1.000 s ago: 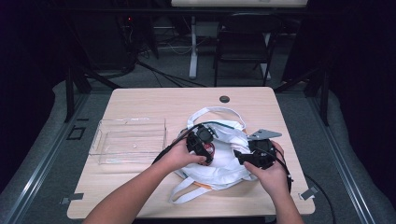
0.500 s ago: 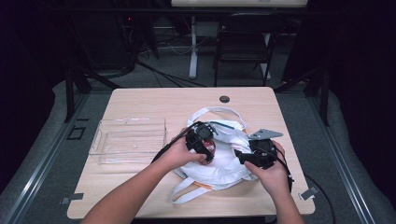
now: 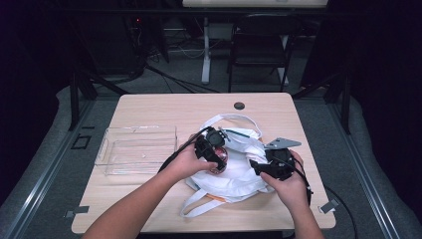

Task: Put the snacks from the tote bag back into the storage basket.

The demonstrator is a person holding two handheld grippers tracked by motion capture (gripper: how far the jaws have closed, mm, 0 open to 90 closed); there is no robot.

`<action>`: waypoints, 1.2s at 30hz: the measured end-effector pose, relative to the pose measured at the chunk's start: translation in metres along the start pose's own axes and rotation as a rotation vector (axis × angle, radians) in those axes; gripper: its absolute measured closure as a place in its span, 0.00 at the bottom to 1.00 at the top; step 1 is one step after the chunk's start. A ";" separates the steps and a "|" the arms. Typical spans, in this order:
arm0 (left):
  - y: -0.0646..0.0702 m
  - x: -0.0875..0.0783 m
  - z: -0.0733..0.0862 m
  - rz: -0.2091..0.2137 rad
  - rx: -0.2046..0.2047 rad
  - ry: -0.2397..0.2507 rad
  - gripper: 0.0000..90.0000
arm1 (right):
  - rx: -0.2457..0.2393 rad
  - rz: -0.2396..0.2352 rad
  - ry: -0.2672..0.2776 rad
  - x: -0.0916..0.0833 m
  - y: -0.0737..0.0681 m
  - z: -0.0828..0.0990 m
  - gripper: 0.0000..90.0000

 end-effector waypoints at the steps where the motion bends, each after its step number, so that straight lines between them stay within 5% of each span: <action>1: 0.000 0.000 0.000 0.000 0.000 0.000 0.29 | -0.001 0.000 -0.002 0.000 0.000 0.000 0.38; 36: -0.021 -0.048 0.008 -0.050 -0.030 0.019 0.29 | -0.003 -0.003 -0.016 0.004 -0.001 0.003 0.38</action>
Point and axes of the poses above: each handheld gripper's, and its own axes: x roughly forward along the jaws, z roughly out of its underside, y roughly to its right, the point moved 9 cm from there along x, roughly forward along the jaws, and after that the axes turned 6 degrees about x, right-handed, at the moved point
